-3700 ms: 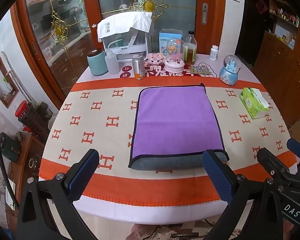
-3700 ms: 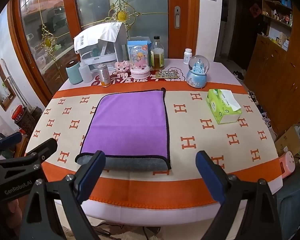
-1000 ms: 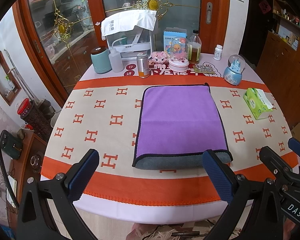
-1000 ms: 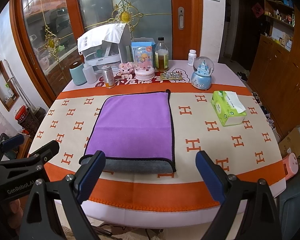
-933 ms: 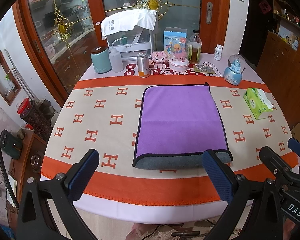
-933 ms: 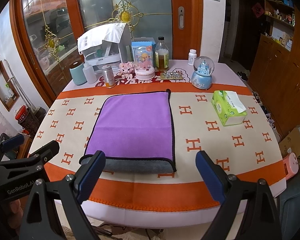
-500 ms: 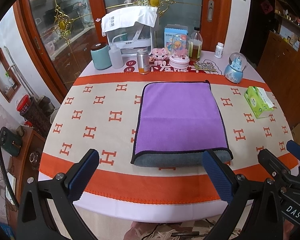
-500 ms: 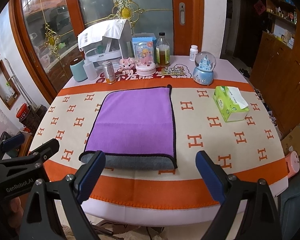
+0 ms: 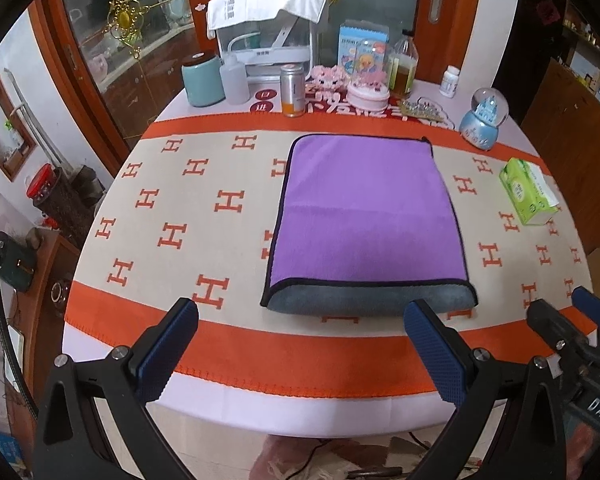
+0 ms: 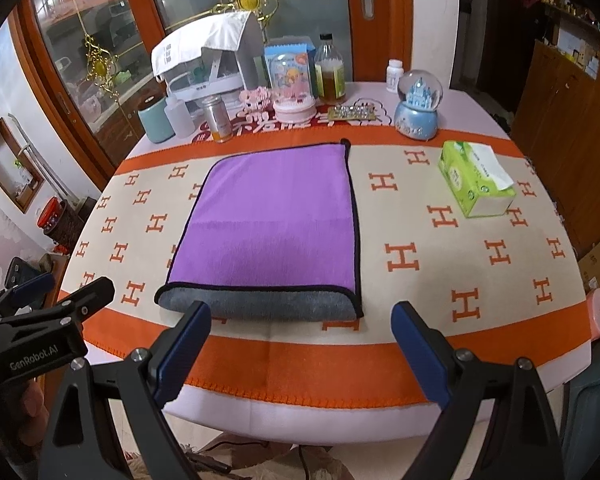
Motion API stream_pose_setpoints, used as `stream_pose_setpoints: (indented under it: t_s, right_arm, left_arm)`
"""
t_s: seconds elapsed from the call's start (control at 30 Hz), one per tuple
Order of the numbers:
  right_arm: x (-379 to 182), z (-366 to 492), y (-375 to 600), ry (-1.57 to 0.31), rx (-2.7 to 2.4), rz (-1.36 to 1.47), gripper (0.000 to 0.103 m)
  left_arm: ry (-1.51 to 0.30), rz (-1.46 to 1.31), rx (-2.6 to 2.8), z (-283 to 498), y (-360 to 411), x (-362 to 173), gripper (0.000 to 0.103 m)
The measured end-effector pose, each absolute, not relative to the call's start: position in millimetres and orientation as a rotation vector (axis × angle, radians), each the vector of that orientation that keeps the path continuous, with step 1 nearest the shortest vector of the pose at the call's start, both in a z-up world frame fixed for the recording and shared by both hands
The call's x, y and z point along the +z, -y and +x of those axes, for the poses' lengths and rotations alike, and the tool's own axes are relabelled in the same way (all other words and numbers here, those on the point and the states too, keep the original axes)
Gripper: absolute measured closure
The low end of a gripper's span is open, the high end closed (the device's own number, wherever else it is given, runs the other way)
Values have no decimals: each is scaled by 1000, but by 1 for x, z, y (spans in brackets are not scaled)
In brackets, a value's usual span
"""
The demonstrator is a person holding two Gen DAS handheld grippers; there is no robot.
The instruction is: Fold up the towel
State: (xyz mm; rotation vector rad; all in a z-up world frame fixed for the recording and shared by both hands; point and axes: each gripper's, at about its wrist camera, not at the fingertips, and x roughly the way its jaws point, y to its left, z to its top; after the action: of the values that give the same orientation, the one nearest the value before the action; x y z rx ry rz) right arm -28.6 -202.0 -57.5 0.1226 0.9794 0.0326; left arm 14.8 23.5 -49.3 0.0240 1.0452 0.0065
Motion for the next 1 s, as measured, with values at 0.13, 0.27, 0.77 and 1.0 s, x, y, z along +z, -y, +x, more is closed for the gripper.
stream_pose_setpoints:
  t_s: [0.13, 0.27, 0.77, 1.0]
  right_arm:
    - [-71, -24, 205, -1003, 31, 116, 11]
    - [-89, -19, 209, -1042, 42, 110, 12]
    - [-149, 15, 233, -1136, 121, 101, 27]
    - [-169, 36, 241, -1172, 201, 100, 41]
  left_arm:
    - [-1048, 46, 1, 18, -26, -65, 1]
    - [-1067, 61, -32, 21, -29, -81, 1]
    - [-1135, 5, -139, 52, -56, -131, 1]
    - [-1151, 65, -201, 72, -64, -154, 4]
